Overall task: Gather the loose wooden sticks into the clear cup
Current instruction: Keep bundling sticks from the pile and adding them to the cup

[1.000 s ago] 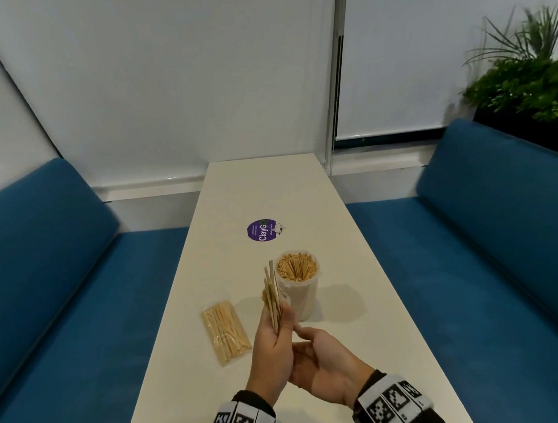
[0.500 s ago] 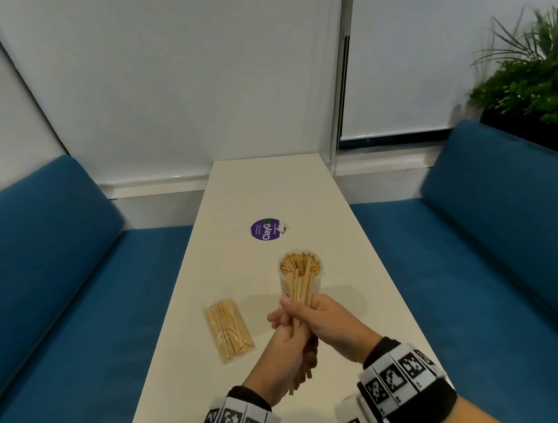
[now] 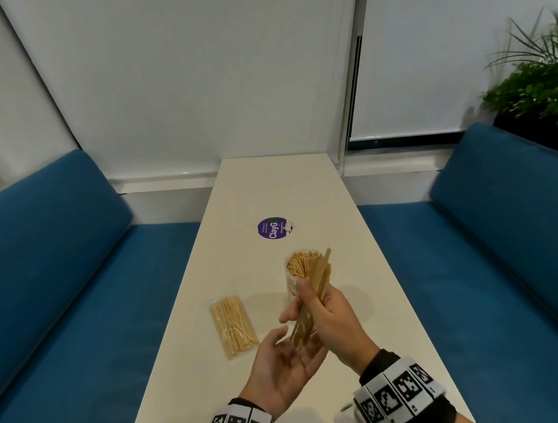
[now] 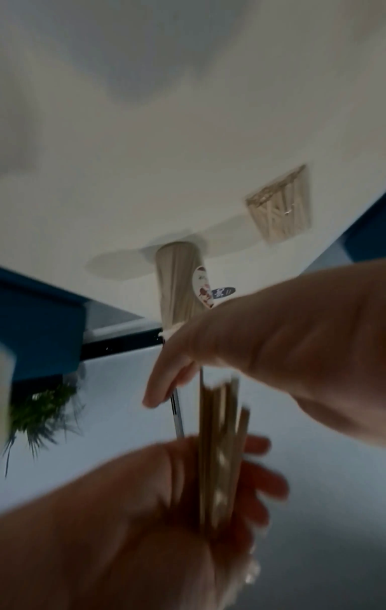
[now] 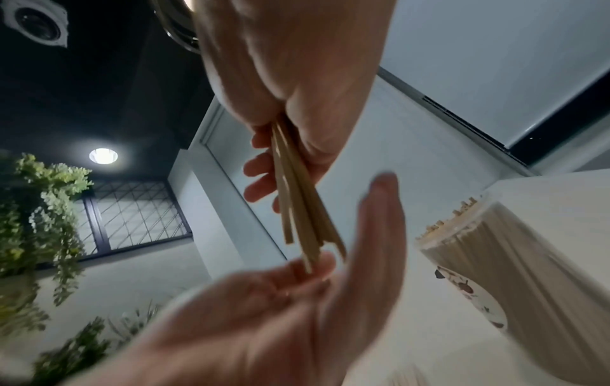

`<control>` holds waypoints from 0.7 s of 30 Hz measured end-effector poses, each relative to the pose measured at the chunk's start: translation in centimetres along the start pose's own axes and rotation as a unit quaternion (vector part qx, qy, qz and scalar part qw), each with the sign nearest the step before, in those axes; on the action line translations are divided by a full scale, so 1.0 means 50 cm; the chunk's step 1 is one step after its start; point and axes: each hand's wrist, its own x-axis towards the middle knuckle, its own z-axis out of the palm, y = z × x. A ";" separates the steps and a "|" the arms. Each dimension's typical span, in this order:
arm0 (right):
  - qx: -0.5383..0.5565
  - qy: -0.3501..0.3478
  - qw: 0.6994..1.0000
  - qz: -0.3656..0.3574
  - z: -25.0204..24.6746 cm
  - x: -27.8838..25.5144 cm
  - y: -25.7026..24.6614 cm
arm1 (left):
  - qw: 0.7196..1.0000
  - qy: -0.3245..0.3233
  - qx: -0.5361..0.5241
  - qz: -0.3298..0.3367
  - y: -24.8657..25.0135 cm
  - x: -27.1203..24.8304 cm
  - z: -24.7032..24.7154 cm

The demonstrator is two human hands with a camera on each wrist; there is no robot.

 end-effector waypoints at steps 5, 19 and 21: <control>0.005 0.003 1.000 -0.026 0.002 -0.004 0.008 | 0.999 0.012 -0.029 0.008 -0.004 0.006 0.008; -0.156 0.084 0.984 -0.014 -0.044 0.009 0.011 | 0.913 0.036 0.394 0.096 -0.015 -0.014 -0.017; -0.137 0.058 0.989 0.009 -0.061 0.006 0.017 | 0.874 0.047 0.466 0.131 -0.007 -0.016 -0.027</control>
